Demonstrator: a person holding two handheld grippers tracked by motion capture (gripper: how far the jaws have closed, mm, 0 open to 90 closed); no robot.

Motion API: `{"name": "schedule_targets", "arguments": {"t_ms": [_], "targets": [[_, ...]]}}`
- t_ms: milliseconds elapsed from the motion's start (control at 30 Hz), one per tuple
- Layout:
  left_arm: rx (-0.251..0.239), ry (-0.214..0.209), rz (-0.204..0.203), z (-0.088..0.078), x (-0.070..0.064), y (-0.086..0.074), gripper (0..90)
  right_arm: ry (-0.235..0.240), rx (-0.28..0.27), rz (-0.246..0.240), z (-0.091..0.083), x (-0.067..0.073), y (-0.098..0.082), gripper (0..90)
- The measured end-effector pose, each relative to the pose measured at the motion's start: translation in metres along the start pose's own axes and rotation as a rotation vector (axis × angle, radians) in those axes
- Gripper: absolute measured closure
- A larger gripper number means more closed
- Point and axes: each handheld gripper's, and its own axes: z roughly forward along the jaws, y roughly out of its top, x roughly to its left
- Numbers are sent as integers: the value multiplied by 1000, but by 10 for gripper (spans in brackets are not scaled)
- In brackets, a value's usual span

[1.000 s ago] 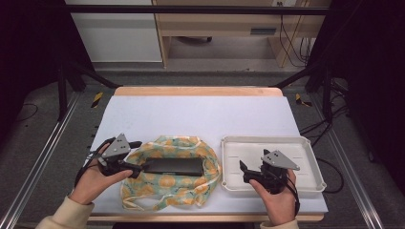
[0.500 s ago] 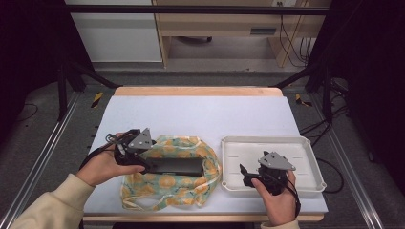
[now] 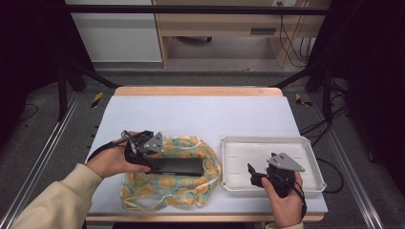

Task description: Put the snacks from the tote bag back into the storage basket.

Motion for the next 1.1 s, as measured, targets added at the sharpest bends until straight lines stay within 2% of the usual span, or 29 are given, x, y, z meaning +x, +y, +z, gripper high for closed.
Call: {"name": "schedule_targets", "arguments": {"t_ms": [167, 333, 400, 567, 600, 700, 900, 933, 1100], "targets": [[15, -39, 36, 5, 3, 0, 442, 1, 7, 10, 1, -2, -2, 112], [44, -87, 58, 16, 5, -2, 420, 7, 14, 14, 2, -3, -3, 107], [57, -87, 68, 20, 5, -3, 397, 11, 17, 13, 2, -2, -3, 106], [57, -95, 50, 29, 8, -7, 352, 22, 30, -6, 4, 1, -3, 103], [68, -103, 64, 32, 10, -8, 352, 22, 31, -8, 5, 1, -3, 103], [78, -115, 71, 35, 11, -11, 347, 26, 38, -8, 6, 1, -3, 102], [95, -142, 63, 42, 13, -14, 352, 28, 45, -9, 7, 1, -3, 101], [101, -142, 81, 43, 15, -14, 356, 29, 46, -9, 6, 1, -3, 101], [112, -159, 64, 46, 13, -16, 362, 36, 49, -9, 7, 1, -4, 101]]}}
